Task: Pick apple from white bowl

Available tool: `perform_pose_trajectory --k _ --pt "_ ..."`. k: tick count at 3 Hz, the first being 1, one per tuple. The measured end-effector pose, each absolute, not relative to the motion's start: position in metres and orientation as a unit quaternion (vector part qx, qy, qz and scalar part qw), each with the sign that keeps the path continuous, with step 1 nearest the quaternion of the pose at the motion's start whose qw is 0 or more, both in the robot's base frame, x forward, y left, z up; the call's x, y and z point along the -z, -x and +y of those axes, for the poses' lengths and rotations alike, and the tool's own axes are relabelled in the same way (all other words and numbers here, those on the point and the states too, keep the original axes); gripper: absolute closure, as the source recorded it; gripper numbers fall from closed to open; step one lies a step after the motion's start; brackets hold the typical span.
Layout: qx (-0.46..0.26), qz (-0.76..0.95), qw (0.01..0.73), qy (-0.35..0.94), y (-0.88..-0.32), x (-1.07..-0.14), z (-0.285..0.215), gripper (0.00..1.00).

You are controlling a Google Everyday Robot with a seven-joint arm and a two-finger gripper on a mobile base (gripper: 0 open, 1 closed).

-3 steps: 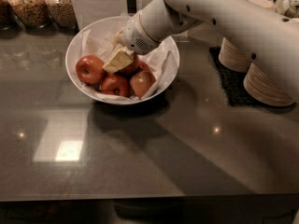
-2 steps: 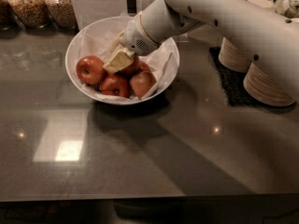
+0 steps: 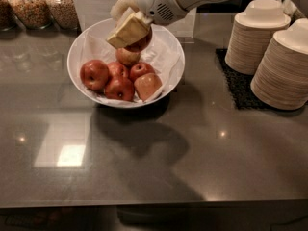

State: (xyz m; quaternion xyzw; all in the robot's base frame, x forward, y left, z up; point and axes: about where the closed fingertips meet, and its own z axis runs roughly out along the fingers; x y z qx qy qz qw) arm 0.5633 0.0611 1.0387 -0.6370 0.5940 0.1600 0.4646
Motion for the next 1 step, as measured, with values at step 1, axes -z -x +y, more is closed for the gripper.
perform_pose_trajectory --k 1 --pt "-0.160 0.594 0.465 0.637 -0.5633 -1.0387 0.0611 1.00"
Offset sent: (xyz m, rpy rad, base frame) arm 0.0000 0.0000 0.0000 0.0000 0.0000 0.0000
